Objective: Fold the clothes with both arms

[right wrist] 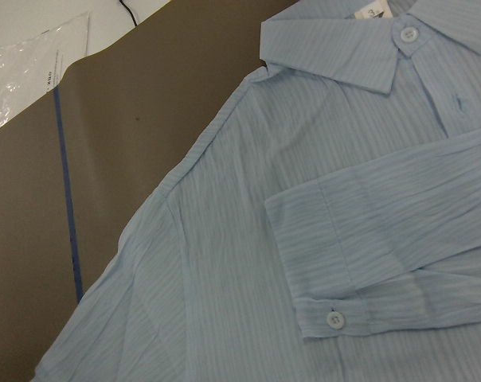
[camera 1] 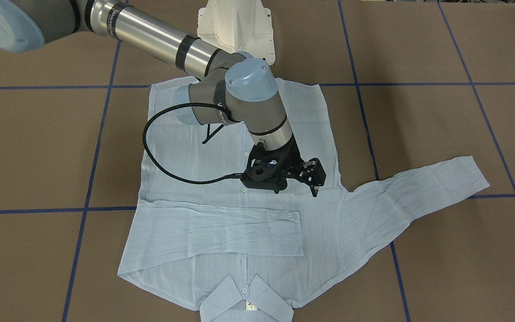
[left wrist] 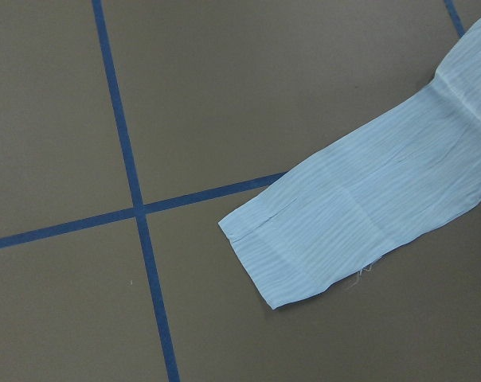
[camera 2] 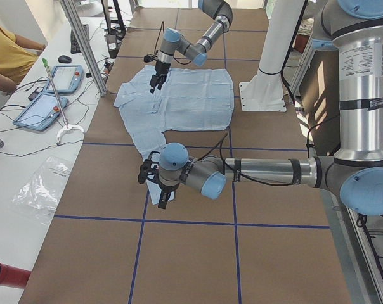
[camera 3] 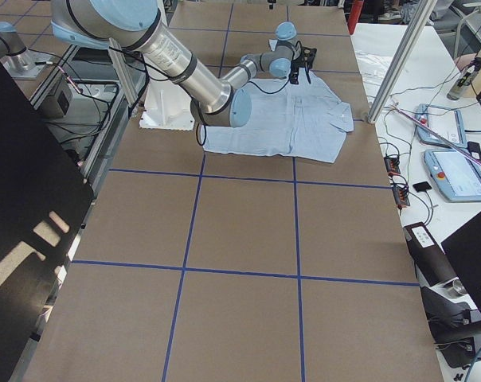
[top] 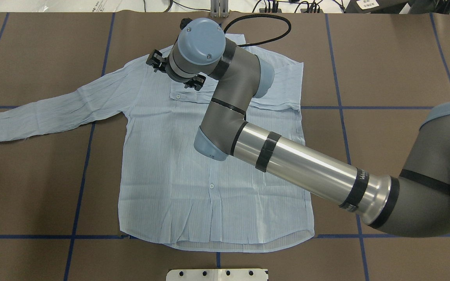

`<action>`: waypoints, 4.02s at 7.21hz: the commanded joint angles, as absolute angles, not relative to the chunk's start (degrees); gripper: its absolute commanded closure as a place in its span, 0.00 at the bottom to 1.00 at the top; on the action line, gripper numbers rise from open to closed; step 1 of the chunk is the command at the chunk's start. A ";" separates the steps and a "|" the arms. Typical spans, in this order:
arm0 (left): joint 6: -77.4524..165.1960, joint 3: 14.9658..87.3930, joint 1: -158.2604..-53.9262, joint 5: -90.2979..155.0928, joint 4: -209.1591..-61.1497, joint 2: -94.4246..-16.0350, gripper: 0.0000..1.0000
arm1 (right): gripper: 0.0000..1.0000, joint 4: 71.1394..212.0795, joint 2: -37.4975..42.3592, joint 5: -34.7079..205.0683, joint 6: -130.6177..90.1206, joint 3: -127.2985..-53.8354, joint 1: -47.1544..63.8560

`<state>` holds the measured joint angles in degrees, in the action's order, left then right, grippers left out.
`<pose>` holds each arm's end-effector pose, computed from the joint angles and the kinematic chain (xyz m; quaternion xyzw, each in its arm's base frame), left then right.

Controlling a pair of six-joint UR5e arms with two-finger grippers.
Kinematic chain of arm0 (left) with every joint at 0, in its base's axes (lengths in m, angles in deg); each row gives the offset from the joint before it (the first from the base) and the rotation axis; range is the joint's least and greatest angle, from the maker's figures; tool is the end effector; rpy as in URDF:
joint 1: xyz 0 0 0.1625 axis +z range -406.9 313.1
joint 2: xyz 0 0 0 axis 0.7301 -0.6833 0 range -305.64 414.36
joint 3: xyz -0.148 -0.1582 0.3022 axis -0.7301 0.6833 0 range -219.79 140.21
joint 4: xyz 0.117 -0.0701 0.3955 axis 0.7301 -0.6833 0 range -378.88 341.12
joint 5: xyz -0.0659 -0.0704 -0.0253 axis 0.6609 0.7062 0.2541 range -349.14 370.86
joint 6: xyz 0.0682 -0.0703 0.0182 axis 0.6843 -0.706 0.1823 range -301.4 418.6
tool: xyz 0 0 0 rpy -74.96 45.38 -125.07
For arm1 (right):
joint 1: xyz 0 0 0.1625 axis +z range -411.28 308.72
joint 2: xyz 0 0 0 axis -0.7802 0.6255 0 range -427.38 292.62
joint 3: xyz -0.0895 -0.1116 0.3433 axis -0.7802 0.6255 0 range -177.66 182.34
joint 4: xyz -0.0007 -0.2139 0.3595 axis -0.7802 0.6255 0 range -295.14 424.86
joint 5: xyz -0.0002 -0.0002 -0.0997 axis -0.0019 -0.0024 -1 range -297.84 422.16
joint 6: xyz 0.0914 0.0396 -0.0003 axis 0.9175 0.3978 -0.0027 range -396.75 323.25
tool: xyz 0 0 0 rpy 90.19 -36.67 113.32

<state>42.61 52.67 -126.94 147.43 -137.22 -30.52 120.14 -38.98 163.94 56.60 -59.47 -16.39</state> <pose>0.0233 -0.4857 0.5697 0.1125 0.4214 0.0406 0.8989 -0.5800 -0.5420 0.0648 0.0696 -0.5594 0.2156 0.7974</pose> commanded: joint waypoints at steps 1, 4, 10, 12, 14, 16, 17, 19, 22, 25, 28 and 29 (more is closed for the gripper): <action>32.88 49.51 -122.41 147.27 -138.58 -33.44 0.01 | 0.02 120.50 -32.84 164.29 56.68 -67.08 -16.30; 25.30 46.55 -118.45 147.18 -146.18 -32.83 0.01 | 0.02 120.50 -25.21 164.37 56.33 -75.43 -16.21; -0.69 37.49 -112.39 147.10 -163.15 -33.43 0.06 | 0.02 120.32 -21.32 163.94 56.24 -78.96 -16.30; -0.90 34.22 -111.76 145.53 -165.82 -34.66 0.08 | 0.02 120.32 -21.23 163.76 56.15 -78.78 -16.56; -0.90 34.04 -111.06 145.34 -165.83 -34.76 0.21 | 0.02 120.23 -21.06 163.76 56.15 -78.87 -16.74; -0.81 32.99 -111.06 145.25 -165.83 -35.72 0.22 | 0.02 120.23 -21.06 163.76 56.15 -78.87 -16.83; -0.81 32.98 -111.06 144.47 -165.83 -35.90 0.23 | 0.02 120.23 -21.06 163.41 56.15 -78.78 -17.26; -0.90 32.63 -111.06 144.46 -165.83 -36.43 0.29 | 0.02 120.23 -21.15 163.23 56.15 -78.87 -17.27; -0.81 32.28 -110.97 144.46 -165.83 -36.34 0.39 | 0.02 120.23 -21.15 163.23 56.15 -78.87 -17.27; -0.90 32.19 -110.80 144.55 -165.92 -36.16 0.39 | 0.02 120.23 -21.32 163.32 56.15 -78.78 -17.27; -0.99 32.28 -110.79 144.55 -165.92 -35.99 1.00 | 0.02 120.23 -21.32 163.32 56.15 -78.87 -17.27; -1.07 32.45 -110.79 144.63 -165.92 -35.99 1.00 | 0.02 120.23 -21.24 163.32 56.15 -78.87 -17.27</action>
<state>-1.01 32.33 -110.80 144.57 -165.92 -36.03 120.24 -21.27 163.32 56.15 -78.86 -17.27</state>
